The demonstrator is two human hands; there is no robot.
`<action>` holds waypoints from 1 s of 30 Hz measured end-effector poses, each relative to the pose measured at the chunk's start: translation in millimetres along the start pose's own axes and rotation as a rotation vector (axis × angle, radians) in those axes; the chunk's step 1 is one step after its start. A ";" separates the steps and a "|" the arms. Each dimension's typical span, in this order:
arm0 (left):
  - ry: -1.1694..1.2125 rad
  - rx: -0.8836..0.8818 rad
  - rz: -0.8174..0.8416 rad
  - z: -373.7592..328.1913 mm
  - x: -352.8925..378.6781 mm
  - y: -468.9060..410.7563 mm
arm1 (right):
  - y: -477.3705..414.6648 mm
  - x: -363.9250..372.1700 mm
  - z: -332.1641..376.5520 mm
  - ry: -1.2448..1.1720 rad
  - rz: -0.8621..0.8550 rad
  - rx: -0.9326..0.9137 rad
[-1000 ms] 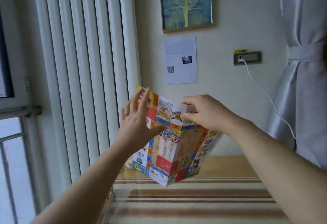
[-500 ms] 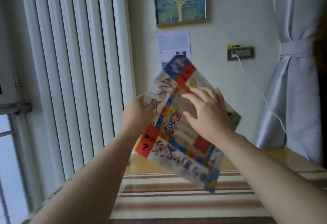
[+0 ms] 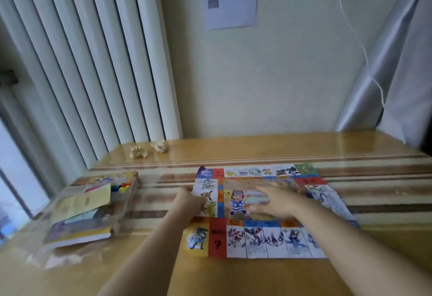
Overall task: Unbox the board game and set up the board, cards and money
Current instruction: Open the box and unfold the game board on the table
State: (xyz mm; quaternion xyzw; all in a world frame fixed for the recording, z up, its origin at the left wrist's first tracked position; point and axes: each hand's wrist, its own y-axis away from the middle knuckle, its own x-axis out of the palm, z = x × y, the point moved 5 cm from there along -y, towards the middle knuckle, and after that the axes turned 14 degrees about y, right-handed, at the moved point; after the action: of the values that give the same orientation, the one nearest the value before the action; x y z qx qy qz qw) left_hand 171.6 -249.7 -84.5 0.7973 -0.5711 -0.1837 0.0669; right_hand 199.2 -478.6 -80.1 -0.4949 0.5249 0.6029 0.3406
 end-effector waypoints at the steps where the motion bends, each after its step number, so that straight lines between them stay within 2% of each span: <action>1: -0.119 0.009 -0.003 2.5 -1.3 -0.1 | -2.6 11.7 -0.6 0.007 0.042 0.007; 3: -0.372 0.078 0.014 1.9 -1.9 -0.4 | -6.6 27.4 -2.4 -0.001 0.085 0.032; 6: -0.818 0.331 -0.014 -4.1 5.5 1.8 | -8.7 36.8 -6.6 0.020 0.068 0.048; 8: -0.934 0.433 0.114 1.8 23.1 2.2 | -7.9 39.2 -11.0 0.053 0.034 0.046; 11: -1.068 0.410 0.294 23.2 48.9 -0.3 | -9.1 41.6 -19.7 0.064 0.004 0.046; 16: -1.141 0.404 0.272 30.2 60.2 -12.2 | -15.0 40.7 -29.0 0.096 -0.016 0.038; 25: -1.133 0.406 0.244 26.8 61.3 -12.0 | -16.6 37.5 -31.7 0.090 -0.033 0.028; 30: -1.046 0.537 0.168 2.5 36.4 -0.8 | -3.2 6.9 -9.3 0.017 -0.131 0.001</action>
State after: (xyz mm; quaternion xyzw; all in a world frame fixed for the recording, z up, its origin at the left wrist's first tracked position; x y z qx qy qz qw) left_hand 181.6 -283.3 -94.9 0.5419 -0.6158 -0.3956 -0.4131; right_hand 202.5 -487.8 -87.2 -0.5331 0.4947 0.5747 0.3753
